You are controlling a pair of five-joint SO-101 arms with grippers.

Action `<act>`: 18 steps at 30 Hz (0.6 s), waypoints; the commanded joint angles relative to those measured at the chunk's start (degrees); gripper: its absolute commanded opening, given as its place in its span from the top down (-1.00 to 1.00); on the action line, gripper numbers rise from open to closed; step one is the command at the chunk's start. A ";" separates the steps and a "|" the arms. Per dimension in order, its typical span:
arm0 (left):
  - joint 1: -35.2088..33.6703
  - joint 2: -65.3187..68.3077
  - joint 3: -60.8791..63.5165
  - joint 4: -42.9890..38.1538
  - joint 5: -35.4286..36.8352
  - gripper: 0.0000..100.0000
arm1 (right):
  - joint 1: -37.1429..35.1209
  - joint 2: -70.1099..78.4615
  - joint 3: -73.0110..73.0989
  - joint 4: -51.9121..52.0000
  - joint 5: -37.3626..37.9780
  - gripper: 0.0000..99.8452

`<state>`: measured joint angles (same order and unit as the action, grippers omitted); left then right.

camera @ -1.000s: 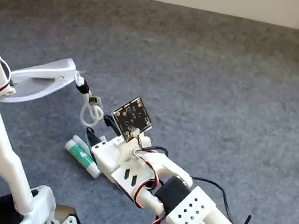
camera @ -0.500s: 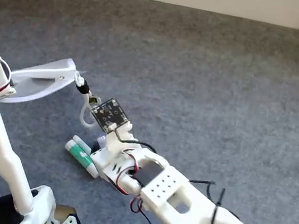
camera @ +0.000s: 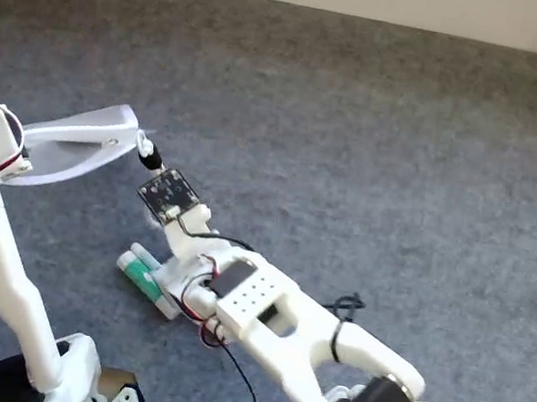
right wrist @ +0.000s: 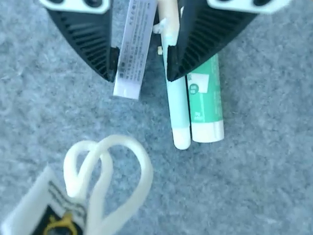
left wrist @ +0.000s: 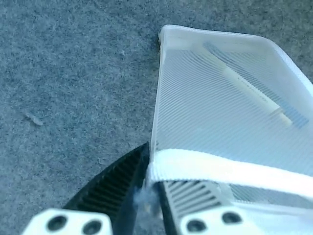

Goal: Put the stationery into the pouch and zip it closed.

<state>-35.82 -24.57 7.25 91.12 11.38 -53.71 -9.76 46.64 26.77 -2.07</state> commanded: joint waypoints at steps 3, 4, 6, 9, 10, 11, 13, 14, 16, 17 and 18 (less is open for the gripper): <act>-1.10 0.22 0.22 -1.23 0.88 0.99 | 2.95 5.14 -6.99 0.04 0.53 0.68; -1.10 0.22 0.22 -1.23 0.88 0.99 | 3.65 6.29 -7.69 0.04 0.53 0.68; -1.10 0.22 0.22 -1.23 0.88 0.99 | 4.26 8.04 -8.66 0.04 0.70 0.75; -1.10 0.22 0.22 -1.23 0.88 0.99 | 3.91 9.45 -9.45 0.13 0.97 0.91; -1.10 0.22 0.22 -1.23 0.88 0.99 | 3.82 9.45 -9.45 0.13 1.93 0.96; -1.10 0.22 0.22 -1.23 0.88 0.99 | 3.74 9.45 -9.19 0.40 3.69 0.99; -1.10 0.22 0.31 -1.14 0.88 0.99 | 3.47 9.36 -9.45 3.38 5.80 0.99; -1.10 0.22 0.31 -1.14 0.88 0.99 | 3.47 9.36 -9.63 5.58 5.54 0.99; -1.10 0.22 0.31 -1.14 0.88 0.99 | 3.30 9.01 -10.33 9.27 4.48 0.99; -1.10 0.22 0.31 -1.14 0.88 0.99 | 3.30 8.57 -11.21 10.77 3.87 0.99; -1.10 0.22 0.31 -1.14 0.88 0.99 | 3.30 7.69 -11.91 12.09 2.99 0.99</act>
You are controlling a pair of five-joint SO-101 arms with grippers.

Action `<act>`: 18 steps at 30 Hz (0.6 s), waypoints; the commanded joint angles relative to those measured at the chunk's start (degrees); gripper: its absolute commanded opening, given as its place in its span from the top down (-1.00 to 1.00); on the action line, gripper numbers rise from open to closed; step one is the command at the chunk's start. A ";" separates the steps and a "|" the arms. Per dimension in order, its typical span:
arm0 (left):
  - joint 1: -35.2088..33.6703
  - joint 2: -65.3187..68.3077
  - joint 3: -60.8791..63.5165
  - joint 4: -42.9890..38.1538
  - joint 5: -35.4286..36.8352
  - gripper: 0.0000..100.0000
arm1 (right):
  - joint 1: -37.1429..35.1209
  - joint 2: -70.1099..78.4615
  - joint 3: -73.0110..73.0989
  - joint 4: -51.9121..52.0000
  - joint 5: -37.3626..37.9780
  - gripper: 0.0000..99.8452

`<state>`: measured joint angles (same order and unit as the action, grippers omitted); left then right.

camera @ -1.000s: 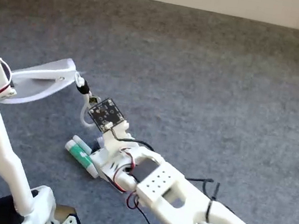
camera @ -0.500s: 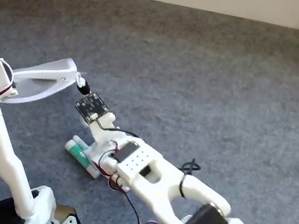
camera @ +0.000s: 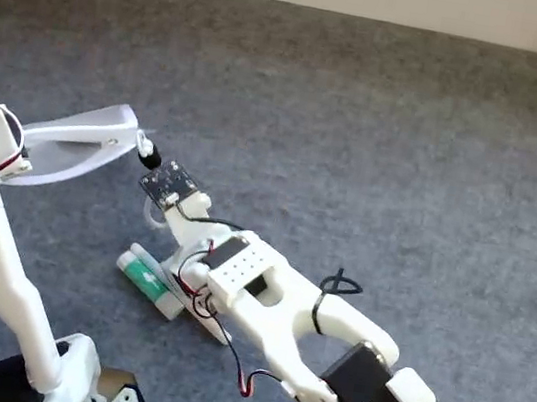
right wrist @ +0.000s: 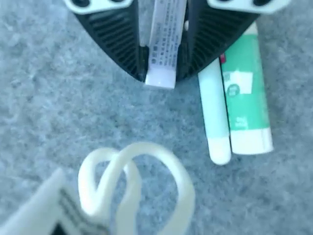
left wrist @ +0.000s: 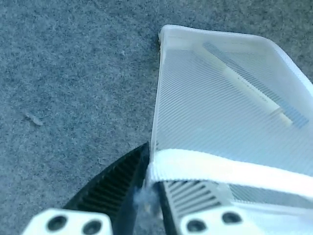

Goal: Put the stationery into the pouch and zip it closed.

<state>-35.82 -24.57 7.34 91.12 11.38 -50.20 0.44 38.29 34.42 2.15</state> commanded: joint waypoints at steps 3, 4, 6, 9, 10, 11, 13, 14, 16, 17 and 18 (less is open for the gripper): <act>-1.10 0.22 0.22 -1.05 0.88 0.99 | 0.13 -6.46 -4.26 8.13 -4.22 0.99; -1.10 0.22 0.22 -1.05 0.88 0.99 | 0.13 -8.31 -4.18 9.10 -5.19 0.99; -1.10 0.22 0.22 -1.05 0.88 0.99 | 0.13 -12.44 -4.18 10.24 -7.21 0.99; -1.10 0.22 0.22 -1.05 0.88 0.99 | -0.04 -18.86 -3.03 10.86 -10.37 0.99; -1.10 0.22 0.22 -1.05 0.88 0.99 | -0.04 -20.97 -2.33 10.95 -11.34 0.99; -1.10 0.22 0.22 -1.05 0.88 0.99 | -0.04 -22.99 -1.54 10.95 -12.13 0.99; -1.10 0.22 0.22 -0.97 0.88 0.99 | -0.22 -26.95 -0.48 10.86 -13.98 0.99; -1.10 0.22 0.22 -0.97 0.88 0.99 | -0.22 -28.70 -0.13 10.86 -14.95 0.99; -1.10 0.22 0.22 -0.97 0.88 0.99 | -0.22 -32.22 0.04 10.86 -16.88 0.99; -1.10 0.22 0.22 -0.97 0.88 0.99 | -0.22 -33.98 0.04 10.86 -17.23 0.99; -1.10 0.22 0.22 -0.97 0.88 0.99 | -0.22 -35.74 -0.04 10.77 -17.23 0.99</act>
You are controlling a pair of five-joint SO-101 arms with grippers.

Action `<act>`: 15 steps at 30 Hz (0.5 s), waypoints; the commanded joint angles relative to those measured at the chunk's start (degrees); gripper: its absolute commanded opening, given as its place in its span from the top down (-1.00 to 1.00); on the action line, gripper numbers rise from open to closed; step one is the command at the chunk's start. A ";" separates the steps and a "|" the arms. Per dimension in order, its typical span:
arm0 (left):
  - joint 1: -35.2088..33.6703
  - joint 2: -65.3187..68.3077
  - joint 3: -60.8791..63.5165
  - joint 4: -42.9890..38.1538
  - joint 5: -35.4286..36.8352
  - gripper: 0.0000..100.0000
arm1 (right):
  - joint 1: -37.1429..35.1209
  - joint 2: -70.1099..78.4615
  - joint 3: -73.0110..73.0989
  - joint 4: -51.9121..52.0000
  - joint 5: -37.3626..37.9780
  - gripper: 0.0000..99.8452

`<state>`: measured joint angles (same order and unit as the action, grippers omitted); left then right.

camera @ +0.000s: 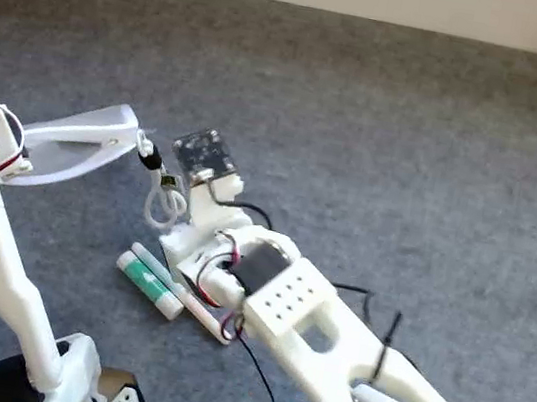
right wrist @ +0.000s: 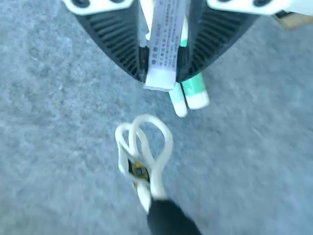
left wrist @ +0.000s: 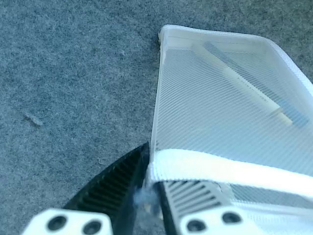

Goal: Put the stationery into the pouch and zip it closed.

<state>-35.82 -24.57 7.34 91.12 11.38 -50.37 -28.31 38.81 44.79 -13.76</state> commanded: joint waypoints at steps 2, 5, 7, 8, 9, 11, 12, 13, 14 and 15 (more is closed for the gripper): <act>-1.10 0.22 0.22 -1.14 0.88 0.99 | -0.04 -10.15 -0.84 -0.13 -1.49 0.99; -0.84 0.22 0.22 -1.14 0.88 0.99 | -0.04 -14.81 -0.48 -6.81 -1.14 0.99; -0.84 0.22 0.22 -0.97 0.88 0.99 | -0.13 -17.10 -0.31 -13.05 -1.14 0.99; -0.84 0.22 0.22 -0.88 0.88 0.99 | -0.13 -17.80 -0.31 -16.04 -1.05 0.99; -0.92 0.22 0.22 -0.88 0.88 0.99 | -0.13 -18.07 -0.48 -19.03 -1.05 0.99; -0.92 0.22 0.22 -0.88 0.88 0.99 | -0.13 -18.15 -0.75 -24.13 -1.05 0.99; -0.92 0.22 0.22 -0.79 0.88 0.99 | -0.13 -18.15 -0.84 -26.33 -1.05 0.99; -0.84 0.22 0.22 -0.79 0.88 0.99 | -0.13 -18.15 -0.84 -28.62 -1.05 0.99; -0.75 0.22 0.22 -0.79 0.88 0.99 | -0.57 -18.15 -0.84 -30.73 -1.05 0.99; -0.66 0.22 0.22 -0.79 0.88 0.99 | -1.19 -18.15 -0.84 -32.75 -1.05 0.99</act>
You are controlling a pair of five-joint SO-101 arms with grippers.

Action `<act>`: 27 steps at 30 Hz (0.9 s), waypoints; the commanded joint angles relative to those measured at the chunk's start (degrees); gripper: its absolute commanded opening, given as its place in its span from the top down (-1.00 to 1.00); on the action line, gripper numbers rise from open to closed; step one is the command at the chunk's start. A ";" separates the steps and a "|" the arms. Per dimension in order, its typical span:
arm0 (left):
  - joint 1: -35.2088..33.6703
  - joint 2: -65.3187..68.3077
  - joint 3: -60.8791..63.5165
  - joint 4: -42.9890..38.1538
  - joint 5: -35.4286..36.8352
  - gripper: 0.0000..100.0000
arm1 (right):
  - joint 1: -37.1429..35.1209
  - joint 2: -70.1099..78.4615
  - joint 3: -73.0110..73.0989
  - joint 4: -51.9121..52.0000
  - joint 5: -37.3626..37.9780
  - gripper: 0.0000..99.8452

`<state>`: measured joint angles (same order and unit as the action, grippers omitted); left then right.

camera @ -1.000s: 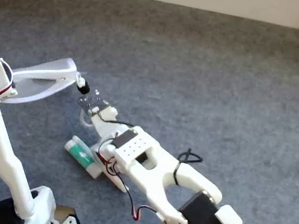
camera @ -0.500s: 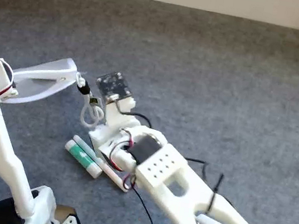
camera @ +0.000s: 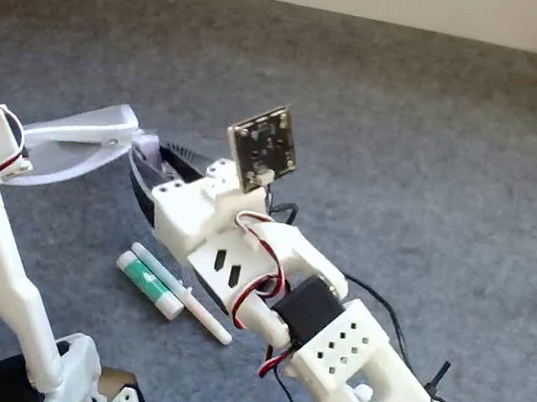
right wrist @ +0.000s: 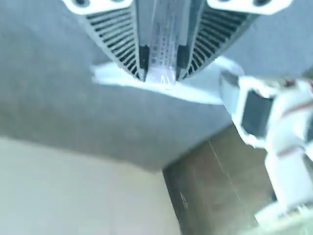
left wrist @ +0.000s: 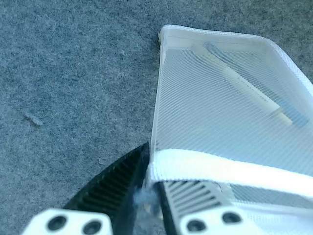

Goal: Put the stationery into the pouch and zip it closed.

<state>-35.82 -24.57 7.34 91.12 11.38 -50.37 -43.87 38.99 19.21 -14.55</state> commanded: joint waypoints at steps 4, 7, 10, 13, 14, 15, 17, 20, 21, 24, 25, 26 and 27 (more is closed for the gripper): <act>-0.57 0.22 0.04 -0.79 0.88 0.99 | -4.09 -2.51 -0.84 -15.60 -0.26 0.99; 1.54 0.22 0.13 -0.79 0.88 0.99 | -6.64 -2.33 -0.66 -21.67 -0.26 0.99; 3.30 0.22 -0.13 -0.79 0.88 0.99 | -8.40 -1.10 -0.66 -26.95 -0.26 0.99; 3.47 0.22 -0.04 -1.05 0.88 0.99 | -8.22 1.45 -0.66 -31.43 -0.26 0.99; 3.38 0.22 -0.04 -1.14 0.88 0.99 | -8.22 2.86 -0.57 -33.19 -0.26 0.99; 3.38 0.22 -0.13 -1.23 0.88 0.99 | -8.22 4.35 -0.57 -35.03 -0.26 0.99; 3.38 0.22 -0.13 -1.23 0.88 0.99 | -8.22 7.60 -0.48 -38.55 -0.26 0.99; 3.12 0.22 -0.13 -1.23 0.88 0.99 | -8.22 13.05 -0.48 -42.95 -0.26 0.99; 3.12 0.22 -0.04 -1.23 0.88 0.99 | -8.13 14.99 -0.48 -44.44 -0.26 0.99; 3.03 0.22 0.13 -1.23 0.88 0.99 | -6.64 20.70 -0.48 -50.42 -0.26 0.99; 3.03 0.22 0.13 -1.23 0.88 0.99 | -6.11 22.37 -0.57 -52.53 -0.26 0.99; 3.03 0.22 0.13 -1.23 0.88 0.99 | -5.93 24.04 -0.66 -54.37 -0.26 0.99; 3.03 0.22 0.13 -1.23 0.88 0.99 | -5.58 25.45 -0.66 -55.78 -0.26 0.99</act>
<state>-33.27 -24.48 7.34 91.12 11.38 -57.49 -19.87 38.99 -30.99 -14.55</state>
